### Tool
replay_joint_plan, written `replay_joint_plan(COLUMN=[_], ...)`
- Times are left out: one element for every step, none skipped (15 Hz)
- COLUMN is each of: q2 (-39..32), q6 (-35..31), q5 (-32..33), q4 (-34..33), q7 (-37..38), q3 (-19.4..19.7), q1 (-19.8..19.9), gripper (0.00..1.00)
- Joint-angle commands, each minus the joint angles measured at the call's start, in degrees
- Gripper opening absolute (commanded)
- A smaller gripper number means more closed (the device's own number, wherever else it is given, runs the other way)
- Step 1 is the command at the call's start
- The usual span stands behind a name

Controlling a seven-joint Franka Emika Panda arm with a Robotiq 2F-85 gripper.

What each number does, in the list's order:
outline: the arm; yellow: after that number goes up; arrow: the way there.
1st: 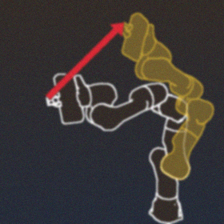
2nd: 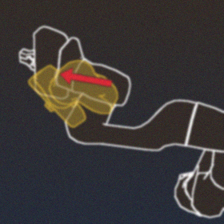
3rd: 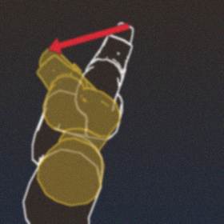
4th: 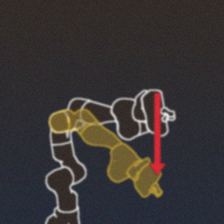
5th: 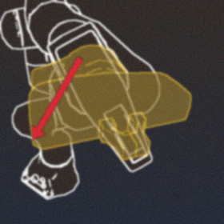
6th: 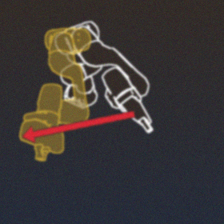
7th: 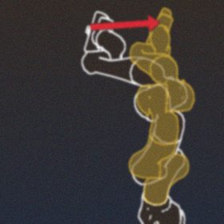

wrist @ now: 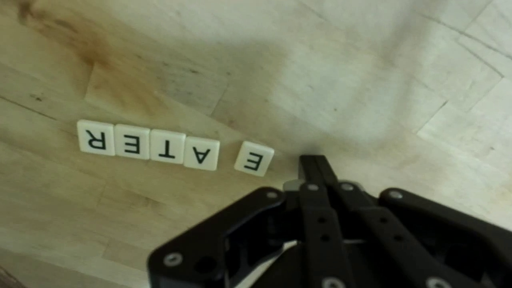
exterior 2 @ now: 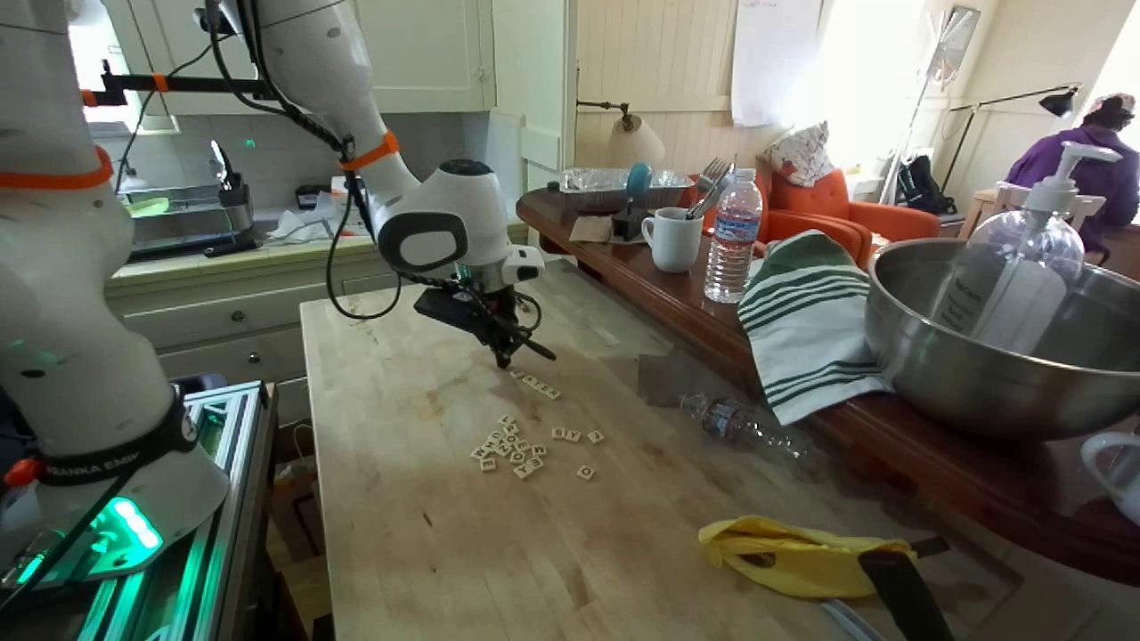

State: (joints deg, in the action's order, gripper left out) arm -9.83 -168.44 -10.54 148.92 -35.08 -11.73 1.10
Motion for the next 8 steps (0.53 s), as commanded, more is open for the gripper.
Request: replay_joint_plan(q2=[-2.08,-2.23,-2.27,-2.16,-2.08,-2.02,-1.98,-1.91], q6=[-1.10,-1.17,-1.15,-0.93,-0.91,-0.76,-0.70,-0.64], q5=[-2.25,-2.14,-1.90,-1.39,-1.23,-1.01,-0.88,-0.74], q4=[-1.37,-1.50,-1.55,-1.52,-1.47,-1.43,-1.38,-1.33], q7=[1.01,1.24,1.66,2.21,2.52,2.82,3.08,3.35], q3=[-2.07,-2.12,-2.07,-1.82,-1.76,-1.61,-1.53,-1.46], q1=[2.40,2.76,3.04,3.18,3.36,3.50,3.61,3.71], gripper=[0.00,0.00,0.00,0.00,0.00,0.00,0.00,0.00])
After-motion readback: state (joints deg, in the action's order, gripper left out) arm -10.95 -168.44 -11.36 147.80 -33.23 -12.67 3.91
